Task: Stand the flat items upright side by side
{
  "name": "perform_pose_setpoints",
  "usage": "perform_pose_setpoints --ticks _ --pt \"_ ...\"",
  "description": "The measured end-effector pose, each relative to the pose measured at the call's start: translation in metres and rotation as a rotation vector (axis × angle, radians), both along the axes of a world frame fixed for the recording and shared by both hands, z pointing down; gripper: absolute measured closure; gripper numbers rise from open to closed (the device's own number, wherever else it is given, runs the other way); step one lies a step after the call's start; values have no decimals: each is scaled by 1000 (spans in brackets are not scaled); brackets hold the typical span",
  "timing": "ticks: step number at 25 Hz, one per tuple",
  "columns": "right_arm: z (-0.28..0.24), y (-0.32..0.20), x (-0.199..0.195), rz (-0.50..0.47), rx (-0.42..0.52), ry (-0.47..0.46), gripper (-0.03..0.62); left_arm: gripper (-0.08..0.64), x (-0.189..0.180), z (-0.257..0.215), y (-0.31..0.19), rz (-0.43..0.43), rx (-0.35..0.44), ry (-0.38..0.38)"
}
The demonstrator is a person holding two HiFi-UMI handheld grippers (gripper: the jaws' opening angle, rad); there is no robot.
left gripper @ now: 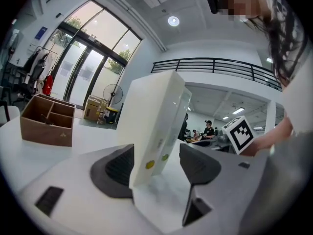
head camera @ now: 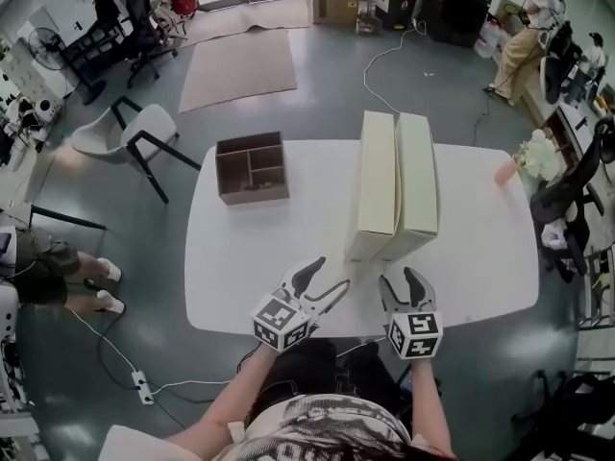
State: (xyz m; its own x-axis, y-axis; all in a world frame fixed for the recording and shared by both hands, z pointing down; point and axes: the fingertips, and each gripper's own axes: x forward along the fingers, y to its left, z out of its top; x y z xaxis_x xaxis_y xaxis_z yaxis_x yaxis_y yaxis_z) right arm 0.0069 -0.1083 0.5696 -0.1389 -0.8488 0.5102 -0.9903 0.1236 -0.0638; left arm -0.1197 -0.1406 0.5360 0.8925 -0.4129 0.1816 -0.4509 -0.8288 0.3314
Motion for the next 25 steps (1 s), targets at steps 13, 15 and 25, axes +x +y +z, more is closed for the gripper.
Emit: perform_pose_setpoints --ticks 13,15,25 --pt "-3 78 -36 -197 -4 -74 391 296 -27 17 96 -132 -74 -48" --pt "-10 95 -39 -215 12 -96 397 303 -27 11 116 -154 -71 -49" --pt "-47 166 -56 -334 98 -124 552 417 -19 -13 203 -184 -10 -56"
